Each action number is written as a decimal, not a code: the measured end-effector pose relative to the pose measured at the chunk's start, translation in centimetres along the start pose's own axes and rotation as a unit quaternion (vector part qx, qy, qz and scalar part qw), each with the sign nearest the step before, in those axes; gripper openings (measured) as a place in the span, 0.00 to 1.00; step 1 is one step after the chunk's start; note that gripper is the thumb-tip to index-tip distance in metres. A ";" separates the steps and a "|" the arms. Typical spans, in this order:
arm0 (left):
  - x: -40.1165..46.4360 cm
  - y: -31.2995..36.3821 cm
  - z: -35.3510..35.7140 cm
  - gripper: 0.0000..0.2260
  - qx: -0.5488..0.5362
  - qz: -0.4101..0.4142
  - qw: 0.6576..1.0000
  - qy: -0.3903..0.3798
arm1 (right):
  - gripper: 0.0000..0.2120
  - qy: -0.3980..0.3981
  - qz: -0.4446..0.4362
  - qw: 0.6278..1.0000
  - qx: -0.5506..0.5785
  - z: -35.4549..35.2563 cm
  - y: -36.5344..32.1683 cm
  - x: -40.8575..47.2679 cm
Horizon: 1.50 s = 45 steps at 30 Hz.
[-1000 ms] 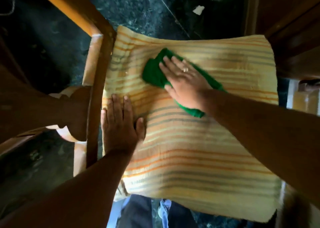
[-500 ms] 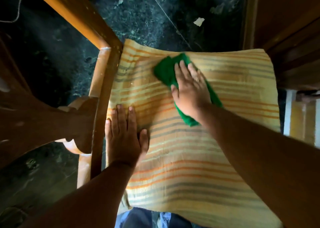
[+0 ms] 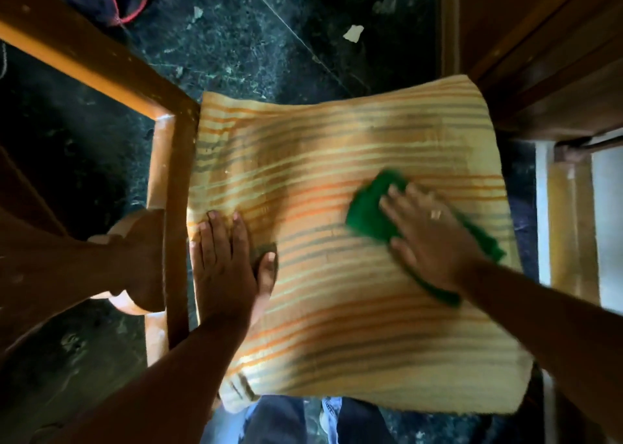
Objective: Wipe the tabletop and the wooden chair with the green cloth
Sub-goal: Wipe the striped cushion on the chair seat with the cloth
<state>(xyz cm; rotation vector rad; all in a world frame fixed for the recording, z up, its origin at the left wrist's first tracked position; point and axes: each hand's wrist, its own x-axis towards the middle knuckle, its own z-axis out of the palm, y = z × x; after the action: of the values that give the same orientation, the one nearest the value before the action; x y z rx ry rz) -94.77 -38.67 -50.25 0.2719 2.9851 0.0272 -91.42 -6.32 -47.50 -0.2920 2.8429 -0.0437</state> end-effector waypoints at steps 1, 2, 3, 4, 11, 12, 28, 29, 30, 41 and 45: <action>0.0 0.2 0.3 0.35 0.006 -0.002 1.000 0.003 | 0.31 0.019 0.076 0.997 0.011 -0.6 1.1 2.2; 0.1 0.4 0.4 0.35 0.010 -0.005 1.000 0.005 | 0.31 0.037 0.143 0.989 0.026 -1.2 1.5 4.2; 0.1 0.5 0.6 0.35 0.014 -0.007 1.000 0.005 | 0.31 0.055 0.201 0.977 0.044 -1.4 0.9 5.7; 0.2 0.6 0.8 0.35 0.017 -0.008 1.000 0.003 | 0.31 0.061 0.237 0.968 0.059 -1.4 -0.7 6.4; 0.0 0.4 0.4 0.32 0.010 0.002 1.000 0.005 | 0.25 -0.024 -0.132 0.987 0.090 2.3 -15.3 -5.9; 0.0 0.4 0.4 0.32 0.008 0.001 1.000 0.007 | 0.25 -0.039 -0.175 0.981 0.076 2.2 -13.7 -5.4; 0.2 0.7 0.5 0.36 -0.055 -0.034 0.998 0.022 | 0.29 -0.003 -0.182 0.983 0.022 -3.1 -14.5 17.9; 0.2 0.7 0.5 0.36 -0.059 -0.034 0.997 0.024 | 0.29 -0.001 -0.159 0.987 0.025 -3.2 -15.0 19.0; 0.3 0.7 0.5 0.36 -0.060 -0.033 0.997 0.025 | 0.29 0.008 -0.139 0.990 0.032 -3.1 -15.2 19.7; 0.2 0.6 0.3 0.36 -0.069 -0.029 0.997 0.000 | 0.25 -0.035 -0.403 0.915 0.007 -4.3 -5.9 15.4; 0.2 0.8 0.4 0.36 -0.062 -0.033 0.997 0.004 | 0.26 -0.045 -0.280 0.959 -0.017 -5.5 -5.7 19.9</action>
<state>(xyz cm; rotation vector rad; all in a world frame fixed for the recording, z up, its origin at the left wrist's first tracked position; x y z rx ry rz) -94.73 -37.81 -50.61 0.1585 2.9822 0.2072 -110.55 -15.99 -47.34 -1.0664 2.5801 -0.0921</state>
